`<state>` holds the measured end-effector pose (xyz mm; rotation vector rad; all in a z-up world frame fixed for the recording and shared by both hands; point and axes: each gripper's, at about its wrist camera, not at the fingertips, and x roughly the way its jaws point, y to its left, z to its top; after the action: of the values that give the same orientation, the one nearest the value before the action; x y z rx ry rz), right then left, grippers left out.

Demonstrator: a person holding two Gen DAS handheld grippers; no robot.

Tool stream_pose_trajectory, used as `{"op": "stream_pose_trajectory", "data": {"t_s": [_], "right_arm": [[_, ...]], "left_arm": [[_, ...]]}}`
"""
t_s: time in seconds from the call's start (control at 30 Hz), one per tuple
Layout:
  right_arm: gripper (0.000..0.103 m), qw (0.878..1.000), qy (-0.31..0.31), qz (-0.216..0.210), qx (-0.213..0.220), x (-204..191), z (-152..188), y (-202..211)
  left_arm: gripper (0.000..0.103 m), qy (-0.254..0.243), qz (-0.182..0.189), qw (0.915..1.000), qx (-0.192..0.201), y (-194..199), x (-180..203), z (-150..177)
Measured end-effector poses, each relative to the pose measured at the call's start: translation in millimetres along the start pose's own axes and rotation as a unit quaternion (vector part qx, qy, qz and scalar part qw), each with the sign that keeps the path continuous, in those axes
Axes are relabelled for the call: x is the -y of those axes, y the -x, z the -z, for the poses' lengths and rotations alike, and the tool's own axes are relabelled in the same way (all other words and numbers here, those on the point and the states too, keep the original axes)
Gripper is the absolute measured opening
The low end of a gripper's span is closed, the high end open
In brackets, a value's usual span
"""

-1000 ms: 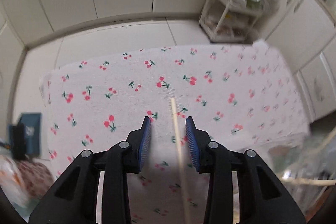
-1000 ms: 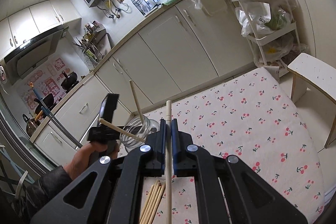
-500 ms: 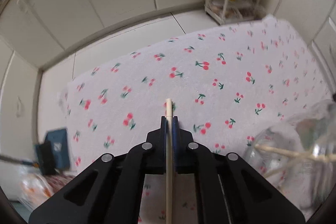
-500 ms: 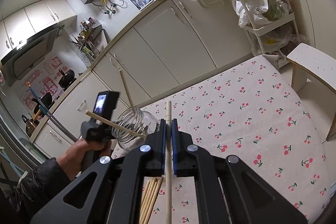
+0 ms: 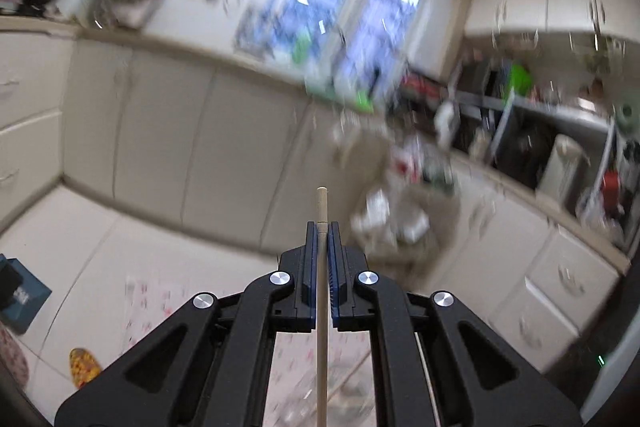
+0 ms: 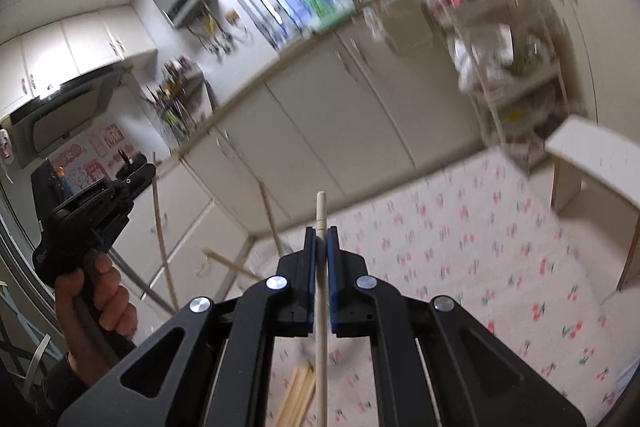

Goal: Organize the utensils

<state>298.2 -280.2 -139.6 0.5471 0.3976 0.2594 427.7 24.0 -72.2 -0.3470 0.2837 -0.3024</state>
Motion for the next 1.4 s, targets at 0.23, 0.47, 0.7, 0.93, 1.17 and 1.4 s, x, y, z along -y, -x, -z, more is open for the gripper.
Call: {"op": "stream_pose_trajectory", "data": {"t_s": [0.23, 0.47, 0.7, 0.93, 1.17, 1.4], "right_arm": [[0.006, 0.998, 0.015, 0.001, 0.057, -14, -19, 12], [0.006, 0.994, -0.002, -0.008, 0.108, -16, -44, -10], [0.006, 0.991, -0.006, -0.015, 0.136, -22, -61, -34], [0.006, 0.990, -0.007, -0.022, 0.139, -24, -67, -42], [0.006, 0.988, -0.022, -0.029, 0.153, -27, -67, -48], [0.006, 0.985, -0.035, -0.028, 0.168, -29, -68, -69]], "left_arm": [[0.005, 0.003, -0.046, 0.9956, 0.082, -5, 31, 15], [0.005, 0.000, -0.065, 0.9954, 0.070, -29, 25, 34], [0.005, -0.003, -0.067, 0.9958, 0.062, -39, 15, 53], [0.005, 0.008, -0.049, 0.9943, 0.094, -25, 20, 31], [0.005, -0.012, -0.048, 0.9923, 0.113, -28, 34, 28], [0.005, -0.032, -0.066, 0.9924, 0.099, -44, 30, 52]]}}
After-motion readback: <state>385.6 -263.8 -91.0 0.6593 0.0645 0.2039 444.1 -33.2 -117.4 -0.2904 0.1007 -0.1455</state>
